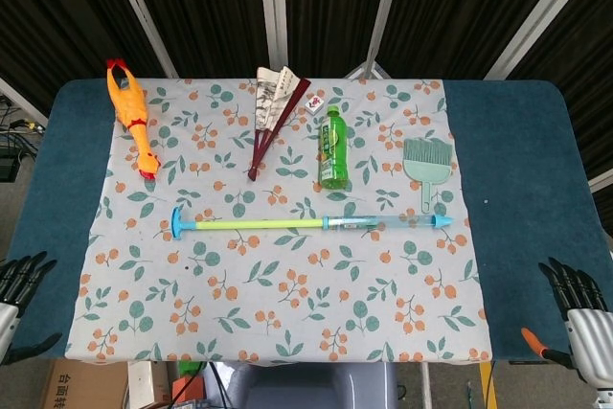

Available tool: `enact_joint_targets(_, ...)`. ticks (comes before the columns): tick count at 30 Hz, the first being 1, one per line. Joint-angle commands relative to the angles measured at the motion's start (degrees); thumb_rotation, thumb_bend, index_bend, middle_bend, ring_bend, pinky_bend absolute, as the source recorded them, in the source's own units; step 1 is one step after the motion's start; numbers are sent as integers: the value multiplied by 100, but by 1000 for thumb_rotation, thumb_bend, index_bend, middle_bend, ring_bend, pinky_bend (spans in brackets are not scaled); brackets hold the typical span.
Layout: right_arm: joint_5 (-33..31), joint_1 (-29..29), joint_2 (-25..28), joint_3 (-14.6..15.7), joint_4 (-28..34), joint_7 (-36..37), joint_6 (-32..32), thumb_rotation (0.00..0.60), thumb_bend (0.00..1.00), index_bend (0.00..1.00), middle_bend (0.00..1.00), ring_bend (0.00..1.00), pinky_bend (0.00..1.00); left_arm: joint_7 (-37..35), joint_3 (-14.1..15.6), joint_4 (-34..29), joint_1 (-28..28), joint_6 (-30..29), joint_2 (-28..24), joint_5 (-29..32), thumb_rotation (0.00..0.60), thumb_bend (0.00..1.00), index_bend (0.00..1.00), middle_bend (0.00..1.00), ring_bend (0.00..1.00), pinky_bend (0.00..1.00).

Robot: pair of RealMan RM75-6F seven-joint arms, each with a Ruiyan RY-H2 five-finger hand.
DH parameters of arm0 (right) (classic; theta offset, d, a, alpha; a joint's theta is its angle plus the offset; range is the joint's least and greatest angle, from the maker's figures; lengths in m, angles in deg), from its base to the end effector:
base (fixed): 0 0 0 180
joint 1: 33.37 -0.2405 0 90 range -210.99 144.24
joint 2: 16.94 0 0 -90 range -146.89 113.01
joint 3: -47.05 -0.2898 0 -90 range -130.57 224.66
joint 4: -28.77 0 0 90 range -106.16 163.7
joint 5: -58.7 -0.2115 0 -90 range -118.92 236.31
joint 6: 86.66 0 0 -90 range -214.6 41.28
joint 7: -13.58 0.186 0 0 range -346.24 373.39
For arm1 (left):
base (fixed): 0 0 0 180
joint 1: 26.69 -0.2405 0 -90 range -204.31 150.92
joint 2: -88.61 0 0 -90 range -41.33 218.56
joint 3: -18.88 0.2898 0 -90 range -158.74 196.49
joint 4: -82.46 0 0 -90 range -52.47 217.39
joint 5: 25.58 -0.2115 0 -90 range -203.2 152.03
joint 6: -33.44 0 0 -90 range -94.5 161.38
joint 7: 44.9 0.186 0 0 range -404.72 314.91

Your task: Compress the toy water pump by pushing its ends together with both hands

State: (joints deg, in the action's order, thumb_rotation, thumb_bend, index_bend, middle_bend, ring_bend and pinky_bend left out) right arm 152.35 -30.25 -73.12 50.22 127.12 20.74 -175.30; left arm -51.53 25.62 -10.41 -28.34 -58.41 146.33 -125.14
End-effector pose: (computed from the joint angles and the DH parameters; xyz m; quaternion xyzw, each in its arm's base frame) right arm -0.3374 -0.1554 0.1935 0.5910 -0.4450 0.3841 0.5524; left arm -0.3342 0.1486 0.1841 -0.6424 -0.4037 -0.3849 0.5255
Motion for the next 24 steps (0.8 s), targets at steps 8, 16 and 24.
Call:
enact_joint_targets(8,22,-3,-21,11,-43,51,15,600,257,0,0,0,0,136,16,-80,25,160,-48,96,600,62,0,0,0,10)
enact_joint_targets(16,36,-37,-7,57,15,2,126,600,256,0,0,0,0,484,-36,-474,157,459,-262,276,600,64,0,0,0,10)
enact_joint_targets(24,0,-84,26,73,58,50,240,600,256,0,0,0,0,1183,-533,-1736,876,1351,-638,865,600,116,39,0,0,10)
